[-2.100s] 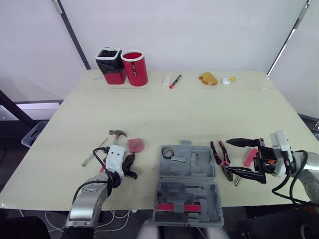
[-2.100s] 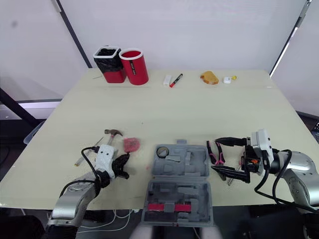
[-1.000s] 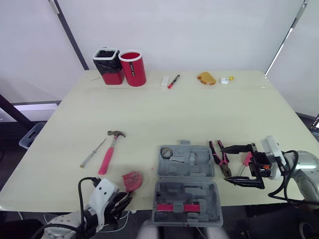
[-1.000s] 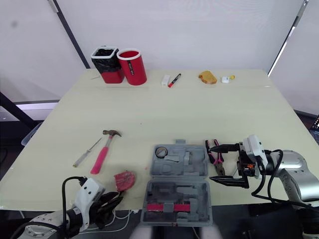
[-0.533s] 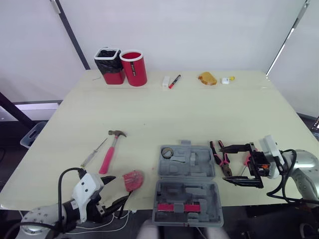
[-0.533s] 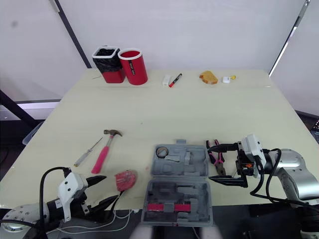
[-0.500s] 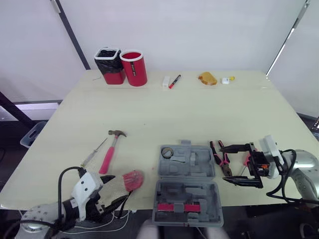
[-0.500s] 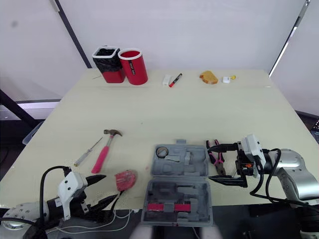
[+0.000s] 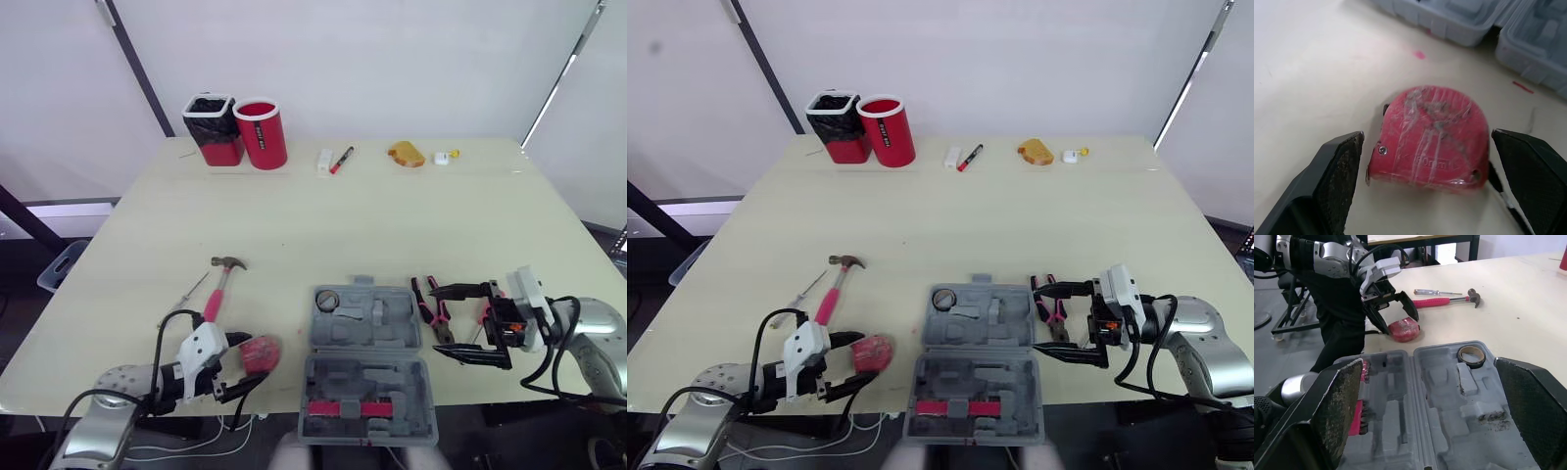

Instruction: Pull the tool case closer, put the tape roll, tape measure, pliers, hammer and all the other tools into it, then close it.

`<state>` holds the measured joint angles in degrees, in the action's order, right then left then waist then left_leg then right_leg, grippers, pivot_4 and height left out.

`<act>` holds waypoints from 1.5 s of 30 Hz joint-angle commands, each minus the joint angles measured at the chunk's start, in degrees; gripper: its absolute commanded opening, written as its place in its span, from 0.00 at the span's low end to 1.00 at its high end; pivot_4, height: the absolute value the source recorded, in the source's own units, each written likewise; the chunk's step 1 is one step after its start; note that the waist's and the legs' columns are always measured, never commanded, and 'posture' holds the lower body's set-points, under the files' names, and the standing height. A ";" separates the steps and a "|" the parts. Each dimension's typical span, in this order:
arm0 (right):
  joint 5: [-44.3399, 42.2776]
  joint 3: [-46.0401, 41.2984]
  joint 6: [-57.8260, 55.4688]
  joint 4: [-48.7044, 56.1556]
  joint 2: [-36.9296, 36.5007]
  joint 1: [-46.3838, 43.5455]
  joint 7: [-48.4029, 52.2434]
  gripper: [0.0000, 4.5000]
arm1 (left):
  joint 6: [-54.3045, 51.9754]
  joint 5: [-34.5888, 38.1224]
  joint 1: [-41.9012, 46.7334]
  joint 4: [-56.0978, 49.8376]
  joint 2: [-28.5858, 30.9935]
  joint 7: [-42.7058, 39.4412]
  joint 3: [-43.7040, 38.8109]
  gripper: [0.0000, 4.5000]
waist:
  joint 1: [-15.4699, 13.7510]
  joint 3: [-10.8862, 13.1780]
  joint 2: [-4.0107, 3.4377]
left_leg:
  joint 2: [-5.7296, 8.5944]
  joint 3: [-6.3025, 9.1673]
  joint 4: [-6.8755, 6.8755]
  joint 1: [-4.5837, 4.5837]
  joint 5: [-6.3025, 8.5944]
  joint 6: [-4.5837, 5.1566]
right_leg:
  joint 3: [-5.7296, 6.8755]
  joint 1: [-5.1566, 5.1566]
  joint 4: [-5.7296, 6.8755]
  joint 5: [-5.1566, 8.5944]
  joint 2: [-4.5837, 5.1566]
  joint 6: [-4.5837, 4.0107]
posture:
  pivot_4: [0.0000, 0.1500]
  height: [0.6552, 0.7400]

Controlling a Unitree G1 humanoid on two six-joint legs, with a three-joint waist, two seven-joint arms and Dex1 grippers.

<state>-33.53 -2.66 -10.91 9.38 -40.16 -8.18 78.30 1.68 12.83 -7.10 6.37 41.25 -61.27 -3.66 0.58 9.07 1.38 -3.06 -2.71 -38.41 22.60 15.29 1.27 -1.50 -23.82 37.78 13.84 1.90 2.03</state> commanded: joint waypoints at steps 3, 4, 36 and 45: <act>-0.75 -1.11 0.39 2.33 -0.25 -0.20 -0.61 1.00 | 2.15 -0.74 0.08 1.36 -0.29 -1.19 1.76 0.99 | 0.00 -0.01 -0.01 | -0.01 0.00 0.00 -0.01 0.00 0.00 | -0.01 0.00 0.00 -0.01 0.02 0.02 | 1.00 1.00; -0.74 -1.16 0.38 2.38 -0.29 -0.16 -0.67 1.00 | 2.30 -0.76 0.15 1.51 -0.48 -1.10 1.93 0.99 | 0.00 -0.01 -0.02 | -0.01 0.00 0.00 -0.01 0.00 0.00 | 0.00 0.00 0.00 -0.01 0.02 0.02 | 1.00 1.00; -25.95 -3.06 -51.75 13.63 0.76 -7.22 -35.02 1.00 | -9.32 3.66 34.50 -8.44 -5.76 -12.07 16.05 0.68 | -0.11 0.02 0.03 | 0.12 0.19 -0.10 0.18 -0.01 0.01 | 0.02 -0.04 0.04 -0.09 -0.07 0.17 | 1.00 1.00; -47.46 -8.74 -66.17 6.15 11.71 -12.43 -64.01 1.00 | -2.92 -1.67 42.10 1.71 -16.29 -10.69 21.88 0.68 | 0.11 0.02 0.03 | 0.12 0.25 -0.09 0.28 -0.01 0.01 | 0.01 -0.08 0.05 -0.10 -0.11 0.17 | 1.00 1.00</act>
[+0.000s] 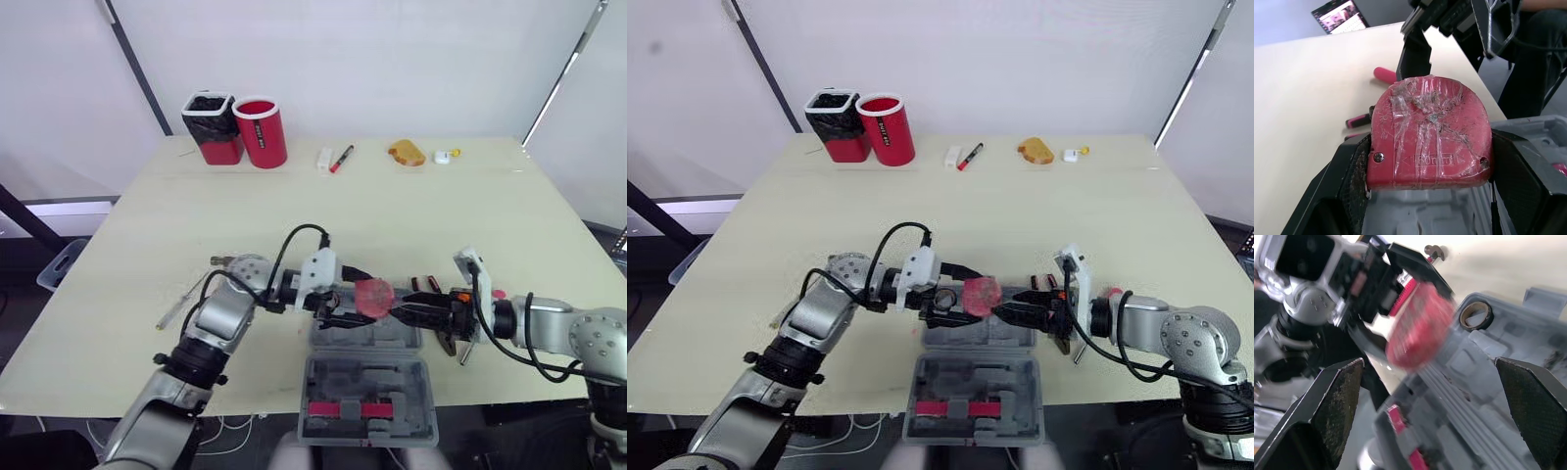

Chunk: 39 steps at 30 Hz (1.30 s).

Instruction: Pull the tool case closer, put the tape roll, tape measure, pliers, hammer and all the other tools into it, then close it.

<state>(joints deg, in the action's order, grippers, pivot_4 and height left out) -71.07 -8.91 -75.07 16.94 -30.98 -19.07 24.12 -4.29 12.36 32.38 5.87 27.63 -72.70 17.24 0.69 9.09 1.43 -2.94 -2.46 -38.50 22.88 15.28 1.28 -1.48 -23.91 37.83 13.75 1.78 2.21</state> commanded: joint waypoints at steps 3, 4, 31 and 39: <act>-17.93 -2.26 -0.96 -3.79 3.47 -1.02 -18.27 0.94 | 5.01 -2.35 3.93 5.26 -4.62 0.87 1.55 0.68 | -0.02 0.00 0.00 | 0.03 0.01 -0.01 0.03 0.00 0.01 | -0.01 -0.01 0.00 -0.01 0.01 0.01 | 1.00 1.00; -20.55 -1.81 -0.27 -4.41 3.30 -0.68 -20.92 0.88 | 6.08 -2.93 4.38 6.43 -5.18 0.85 1.77 0.68 | 0.01 0.00 0.00 | 0.03 0.00 0.00 0.03 0.00 0.01 | -0.02 -0.01 -0.01 -0.01 0.02 0.01 | 1.00 1.00; -23.08 -7.97 2.36 -11.62 -22.20 18.36 -8.64 0.10 | 0.97 7.26 -5.50 -6.28 3.52 -7.52 -3.94 1.00 | 0.01 0.00 -0.02 | -0.03 0.04 0.04 0.06 0.00 0.01 | -0.01 0.00 -0.11 0.01 -0.01 0.02 | 1.00 1.00; -4.53 -6.55 5.16 -21.33 -24.52 22.74 5.68 0.10 | -7.46 14.47 -11.59 -18.41 10.71 -8.69 -7.17 1.00 | 0.09 -0.01 -0.03 | -0.06 -0.08 0.02 -0.05 0.00 0.01 | -0.10 0.00 -0.09 0.04 -0.04 0.10 | 1.00 1.00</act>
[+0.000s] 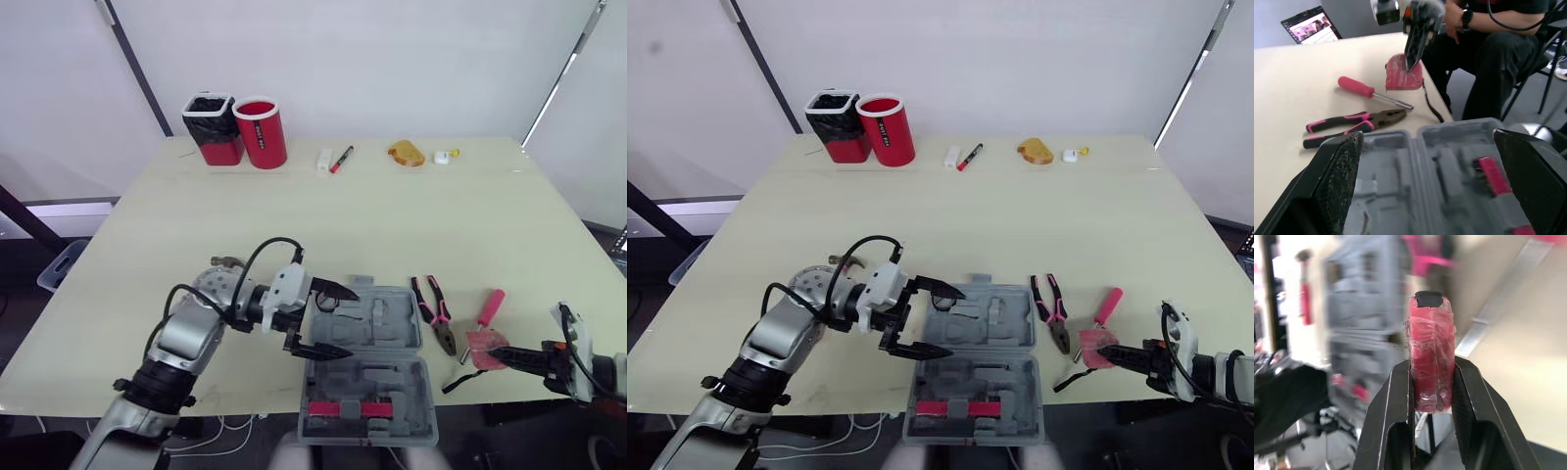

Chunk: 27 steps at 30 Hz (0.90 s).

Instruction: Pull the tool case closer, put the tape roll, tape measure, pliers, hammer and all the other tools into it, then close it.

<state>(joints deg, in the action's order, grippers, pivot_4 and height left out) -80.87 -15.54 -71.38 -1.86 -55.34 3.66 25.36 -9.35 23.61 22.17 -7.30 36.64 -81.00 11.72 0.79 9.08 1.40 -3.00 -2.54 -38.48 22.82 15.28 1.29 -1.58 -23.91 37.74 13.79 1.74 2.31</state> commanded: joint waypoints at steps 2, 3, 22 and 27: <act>9.48 0.89 2.67 -5.02 0.64 -0.30 6.86 0.10 | -3.89 4.52 -2.65 -7.48 2.76 -0.06 -2.24 1.00 | -0.05 0.00 0.00 | -0.01 0.00 0.00 -0.01 0.00 0.00 | 0.00 0.01 -0.01 0.01 -0.01 0.01 | 1.00 1.00; 10.90 1.01 2.99 -5.64 0.96 -0.58 7.94 0.10 | -4.30 4.88 -2.99 -8.07 3.03 0.15 -2.35 1.00 | -0.08 0.00 0.00 | -0.01 0.01 0.01 -0.01 0.00 0.00 | 0.00 0.01 -0.01 0.00 -0.02 -0.01 | 1.00 1.00; 28.56 0.17 9.39 -8.07 -0.76 -0.96 26.19 0.85 | -8.79 8.54 -7.50 -15.48 6.20 3.19 -4.70 1.00 | -0.21 0.01 -0.01 | 0.01 -0.04 0.01 -0.02 0.00 0.00 | -0.04 0.02 -0.02 0.00 -0.04 0.00 | 1.00 1.00; 39.81 0.04 32.24 -4.15 -2.60 5.16 37.26 0.98 | -9.15 10.63 -8.44 -15.80 7.01 3.44 -7.21 1.00 | -0.21 0.00 -0.02 | -0.01 0.00 0.01 -0.04 0.00 0.00 | -0.01 0.02 -0.01 0.07 -0.06 0.10 | 1.00 1.00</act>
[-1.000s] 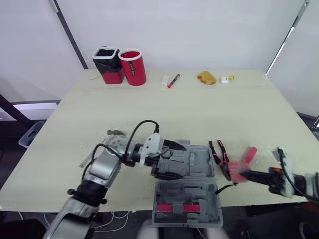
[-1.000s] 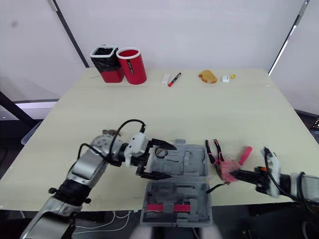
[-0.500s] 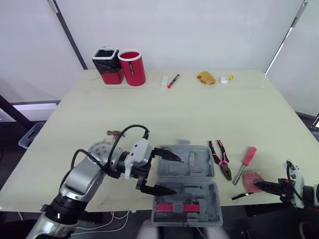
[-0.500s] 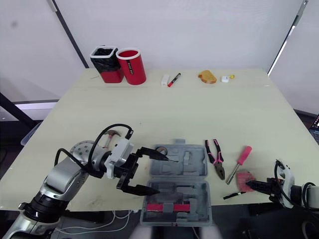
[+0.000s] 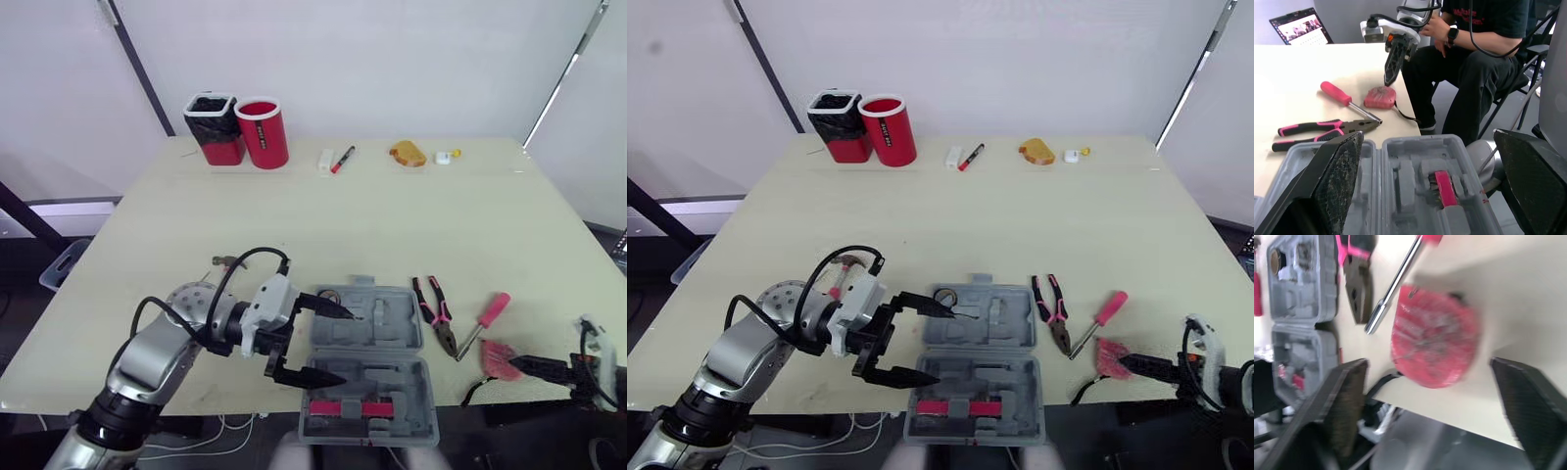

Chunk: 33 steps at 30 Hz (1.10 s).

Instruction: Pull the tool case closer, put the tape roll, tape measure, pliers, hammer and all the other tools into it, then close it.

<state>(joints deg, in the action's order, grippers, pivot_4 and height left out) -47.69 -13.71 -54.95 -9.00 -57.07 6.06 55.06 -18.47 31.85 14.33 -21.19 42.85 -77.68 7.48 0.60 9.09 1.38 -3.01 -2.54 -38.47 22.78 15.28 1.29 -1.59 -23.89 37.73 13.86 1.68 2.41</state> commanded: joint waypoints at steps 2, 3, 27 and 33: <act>9.82 -2.88 25.64 2.84 0.76 3.26 11.25 0.98 | 0.12 2.80 -1.13 -1.84 1.22 -0.15 -3.69 1.00 | 0.13 0.00 -0.02 | 0.00 0.00 0.01 -0.01 0.00 0.00 | 0.01 0.00 0.00 0.02 0.00 0.03 | 1.00 1.00; 11.50 -2.86 31.28 2.16 2.10 2.83 12.90 0.98 | 0.14 2.88 -1.33 -1.89 1.37 -0.19 -3.90 1.00 | 0.23 0.00 -0.01 | -0.01 -0.03 0.01 -0.03 0.00 0.00 | -0.01 0.00 0.01 0.03 0.00 0.04 | 1.00 1.00; 36.16 11.65 78.69 -27.24 10.17 -12.53 24.17 0.98 | -0.03 4.76 -2.44 -4.39 4.16 -1.31 -5.22 1.00 | 0.03 0.03 -0.09 | -0.02 -0.15 -0.03 -0.17 -0.01 -0.01 | -0.09 0.08 0.09 -0.08 0.00 -0.24 | 1.00 1.00; 35.51 10.94 78.40 -28.80 10.97 -13.13 22.50 0.98 | -0.26 4.87 -2.49 -4.62 3.65 -0.75 -4.80 1.00 | 0.06 0.03 -0.09 | -0.02 -0.18 -0.03 -0.22 -0.01 -0.01 | -0.13 0.09 0.11 -0.06 0.00 -0.28 | 1.00 1.00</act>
<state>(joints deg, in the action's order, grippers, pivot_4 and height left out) -11.57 -1.58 23.29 -37.35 -46.26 -6.60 78.16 -18.94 36.07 11.91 -24.05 46.67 -78.51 2.83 0.66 9.12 1.30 -3.03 -2.72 -38.50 22.55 15.28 1.28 -1.72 -23.79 37.84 13.82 1.68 2.08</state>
